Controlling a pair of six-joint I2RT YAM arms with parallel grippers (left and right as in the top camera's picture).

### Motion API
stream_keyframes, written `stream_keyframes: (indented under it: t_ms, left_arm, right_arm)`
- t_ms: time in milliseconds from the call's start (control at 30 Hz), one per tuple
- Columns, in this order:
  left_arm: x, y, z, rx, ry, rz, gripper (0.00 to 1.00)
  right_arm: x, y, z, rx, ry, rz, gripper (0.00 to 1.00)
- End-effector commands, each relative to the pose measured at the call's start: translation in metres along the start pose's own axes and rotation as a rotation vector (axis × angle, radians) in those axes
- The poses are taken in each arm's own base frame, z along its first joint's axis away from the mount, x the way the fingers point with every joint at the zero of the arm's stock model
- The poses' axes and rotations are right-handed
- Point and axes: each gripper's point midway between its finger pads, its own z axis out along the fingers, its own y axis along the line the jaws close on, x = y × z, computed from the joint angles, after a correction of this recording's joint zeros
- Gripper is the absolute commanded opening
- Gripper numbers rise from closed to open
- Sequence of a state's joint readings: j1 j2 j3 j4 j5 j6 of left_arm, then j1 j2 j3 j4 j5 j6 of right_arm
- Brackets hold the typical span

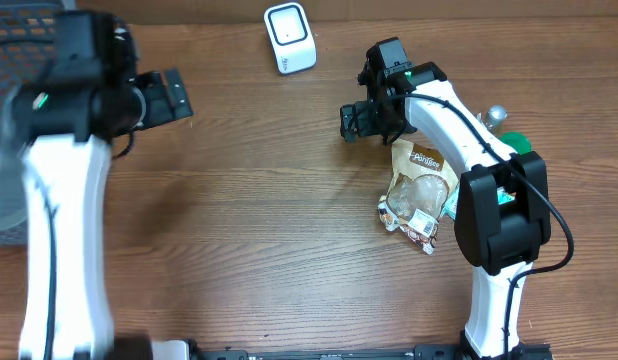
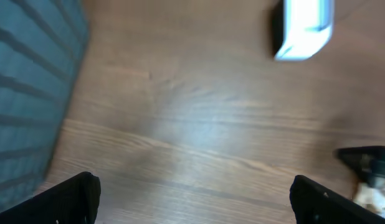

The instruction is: Scan the item barcode

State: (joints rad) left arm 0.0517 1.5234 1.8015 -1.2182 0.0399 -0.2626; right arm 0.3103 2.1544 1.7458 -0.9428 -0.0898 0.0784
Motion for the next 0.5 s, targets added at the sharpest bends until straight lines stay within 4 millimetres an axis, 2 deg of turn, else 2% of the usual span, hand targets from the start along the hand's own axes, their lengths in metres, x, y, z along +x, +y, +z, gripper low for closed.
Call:
stream_keyframes:
  t_ms: [0, 67, 233, 267, 367, 467]
  left_arm:
    - [-0.006, -0.004, -0.072, 0.043, -0.178, 0.001, 0.99]
    - [-0.002, -0.004, -0.105, 0.065, -0.258, 0.004, 1.00]
    - [0.010, -0.003, -0.164, 0.104, -0.402, 0.009, 1.00]
    - [0.016, -0.002, -0.182, 0.116, -0.445, 0.011, 0.99]
    - [0.024, -0.001, -0.198, 0.126, -0.482, 0.013, 1.00]
    - [0.028, 0.000, -0.199, 0.124, -0.475, 0.012, 1.00]
  right_arm:
    - [-0.008, 0.004, -0.006, -0.010, -0.026, -0.003, 1.00]
    - [-0.008, 0.004, -0.005, -0.010, -0.025, -0.003, 1.00]
    - [-0.008, 0.004, -0.005, -0.010, -0.025, -0.003, 1.00]
    - [-0.008, 0.004, -0.006, -0.010, -0.026, -0.003, 1.00]
    - [-0.008, 0.004, -0.006, -0.010, -0.026, -0.003, 1.00]
    - [-0.008, 0.004, -0.006, -0.010, -0.026, -0.003, 1.00]
